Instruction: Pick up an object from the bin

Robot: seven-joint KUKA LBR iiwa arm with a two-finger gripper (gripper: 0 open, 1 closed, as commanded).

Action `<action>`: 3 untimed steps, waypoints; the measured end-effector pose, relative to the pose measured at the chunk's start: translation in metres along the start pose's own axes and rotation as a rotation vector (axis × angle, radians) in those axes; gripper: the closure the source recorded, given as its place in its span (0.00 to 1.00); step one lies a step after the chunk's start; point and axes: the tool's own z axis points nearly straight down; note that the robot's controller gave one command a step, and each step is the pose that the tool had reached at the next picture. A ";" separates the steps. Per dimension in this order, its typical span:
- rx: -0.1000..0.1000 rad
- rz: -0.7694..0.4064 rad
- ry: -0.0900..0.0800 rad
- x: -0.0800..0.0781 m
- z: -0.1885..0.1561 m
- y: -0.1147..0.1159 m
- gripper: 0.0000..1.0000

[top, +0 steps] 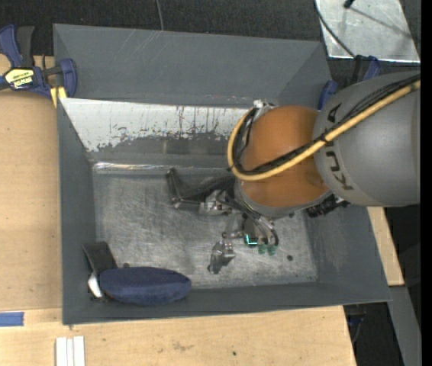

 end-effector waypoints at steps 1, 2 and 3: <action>-0.002 -0.221 -0.006 -0.058 0.035 0.003 0.00; -0.010 0.000 0.044 -0.100 0.014 -0.043 0.00; -0.001 0.142 -0.020 -0.103 -0.183 -0.071 0.00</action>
Offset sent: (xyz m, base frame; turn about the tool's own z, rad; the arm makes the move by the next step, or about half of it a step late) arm 0.1002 0.0033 -0.0661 -0.3324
